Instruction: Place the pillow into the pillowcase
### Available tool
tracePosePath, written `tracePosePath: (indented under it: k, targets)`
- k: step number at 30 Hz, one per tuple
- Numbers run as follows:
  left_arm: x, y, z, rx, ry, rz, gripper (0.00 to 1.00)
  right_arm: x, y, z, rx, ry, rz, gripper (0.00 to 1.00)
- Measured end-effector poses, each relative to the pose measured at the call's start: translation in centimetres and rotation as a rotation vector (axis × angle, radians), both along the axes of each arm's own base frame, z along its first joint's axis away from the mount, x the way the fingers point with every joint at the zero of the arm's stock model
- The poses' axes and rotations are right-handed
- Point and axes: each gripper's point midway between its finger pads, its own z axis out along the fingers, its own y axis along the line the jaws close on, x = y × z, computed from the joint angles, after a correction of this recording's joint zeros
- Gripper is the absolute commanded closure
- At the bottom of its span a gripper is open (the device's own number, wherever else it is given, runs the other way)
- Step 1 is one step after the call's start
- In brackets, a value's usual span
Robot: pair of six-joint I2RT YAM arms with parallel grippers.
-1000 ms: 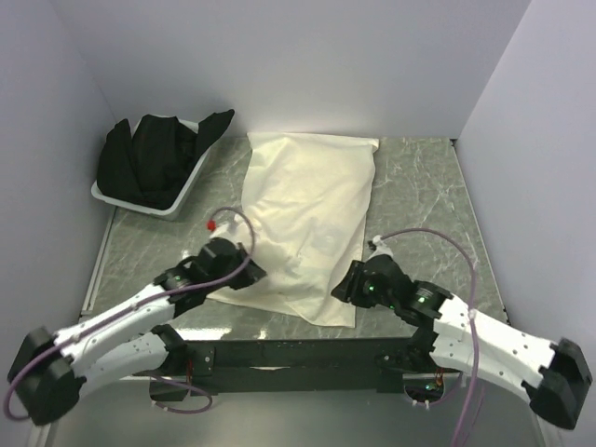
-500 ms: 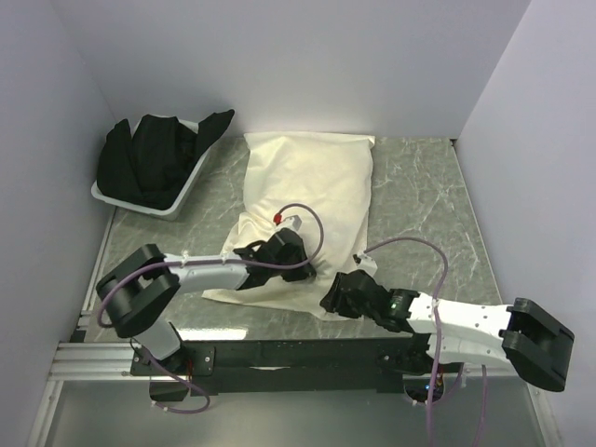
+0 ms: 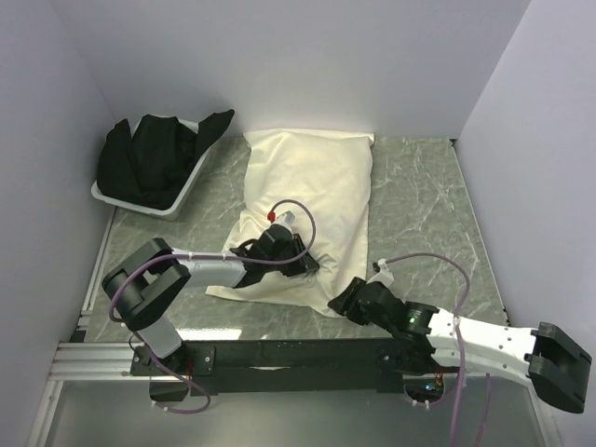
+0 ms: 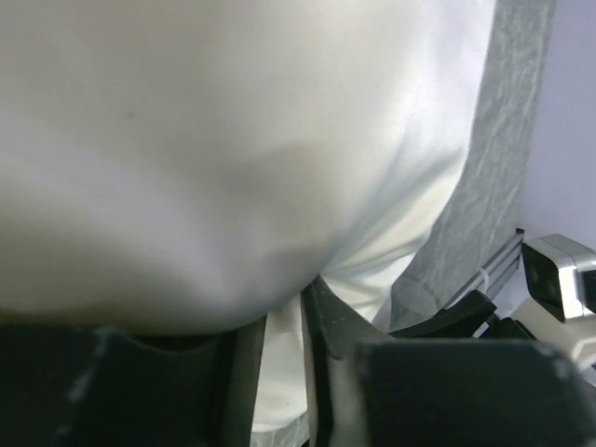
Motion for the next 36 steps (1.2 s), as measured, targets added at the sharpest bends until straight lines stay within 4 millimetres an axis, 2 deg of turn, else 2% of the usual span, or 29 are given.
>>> tracePosePath:
  k: [7,12,17,22,30,36]
  targets:
    - [-0.6,0.2,0.5,-0.056,-0.027,-0.011,0.52,-0.9,-2.7,0.6,-0.045,0.006,-0.035,0.48]
    - [-1.4,2.8,0.7,-0.063,-0.050,0.025,0.44,-0.9,-4.4,2.3,-0.075,-0.024,-0.061,0.48]
    - [-1.9,5.6,1.9,-0.044,-0.069,0.082,0.38,-0.6,-4.7,3.9,-0.128,-0.049,-0.040,0.48]
    - [-2.2,6.7,2.7,-0.019,-0.076,0.101,0.35,-0.5,-3.5,3.4,-0.264,-0.029,0.029,0.47]
    - [-2.2,7.1,2.8,0.024,-0.071,0.100,0.35,-1.5,2.0,2.9,-0.369,-0.045,0.183,0.46]
    - [-2.1,7.1,2.9,0.039,-0.065,0.097,0.35,-2.9,2.5,0.8,-0.434,-0.019,0.223,0.48]
